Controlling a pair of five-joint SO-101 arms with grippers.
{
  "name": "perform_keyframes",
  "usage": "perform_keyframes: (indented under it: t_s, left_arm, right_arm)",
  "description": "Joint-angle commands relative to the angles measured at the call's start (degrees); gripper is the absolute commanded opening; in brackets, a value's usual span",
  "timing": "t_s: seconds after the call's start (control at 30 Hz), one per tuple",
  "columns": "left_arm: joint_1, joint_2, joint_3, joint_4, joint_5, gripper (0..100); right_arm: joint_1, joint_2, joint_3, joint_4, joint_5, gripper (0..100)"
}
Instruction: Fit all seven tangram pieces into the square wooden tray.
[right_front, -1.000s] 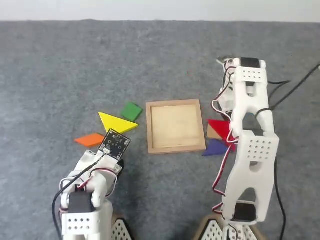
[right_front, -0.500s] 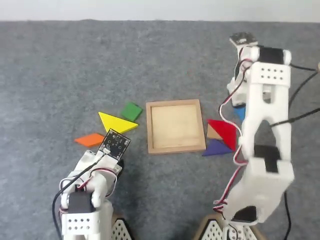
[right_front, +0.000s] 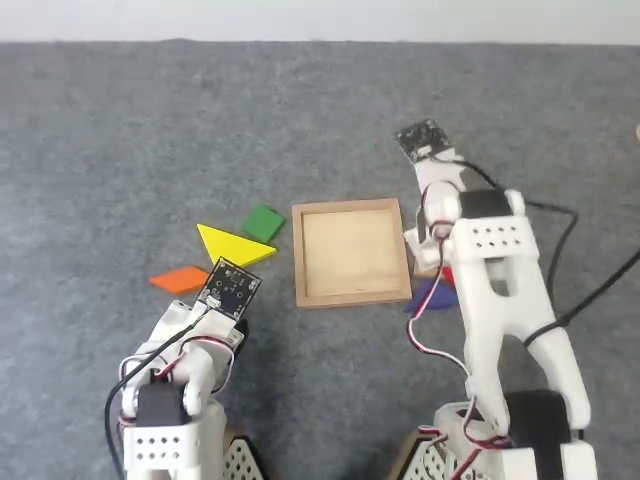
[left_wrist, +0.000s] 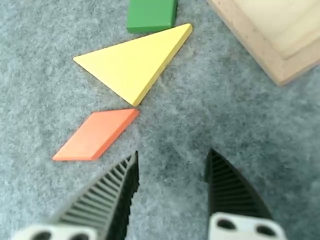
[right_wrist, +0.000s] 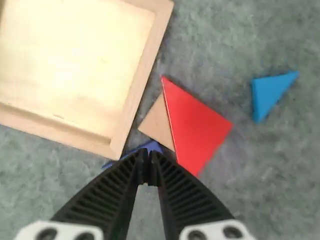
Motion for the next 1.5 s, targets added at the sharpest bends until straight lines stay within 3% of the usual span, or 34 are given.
perform_keyframes:
  t_s: [0.0, 0.13, 0.3, 0.73, 1.07, 1.2, 1.47]
  left_arm:
    - [0.0, -0.35, -0.31, 0.26, 0.35, 21]
    - [0.0, -0.35, -0.31, 0.26, 0.35, 21]
    - [0.0, -0.35, -0.31, 0.26, 0.35, 21]
    - [0.0, -0.35, -0.31, 0.26, 0.35, 21]
    - [0.0, -0.35, -0.31, 0.26, 0.35, 21]
    - [0.0, -0.35, -0.31, 0.26, 0.35, 21]
    - [0.0, -0.35, -0.31, 0.26, 0.35, 21]
  right_arm:
    - [-0.13, -0.48, 0.44, -5.67, -0.53, 0.9]
    - [-2.07, 4.44, 0.44, -10.95, 0.88, 2.0]
    - [-3.56, 12.18, 0.09, -12.44, 3.08, 12.8]
    - [8.66, 18.95, -2.2, -12.26, 10.37, 14.4]
    - [12.26, 18.42, -1.23, -13.58, 12.4, 14.7]
    - [10.59, 18.59, -1.05, -13.49, 12.57, 15.2]
    - [6.55, 18.51, -0.26, -13.67, 16.18, 27.8]
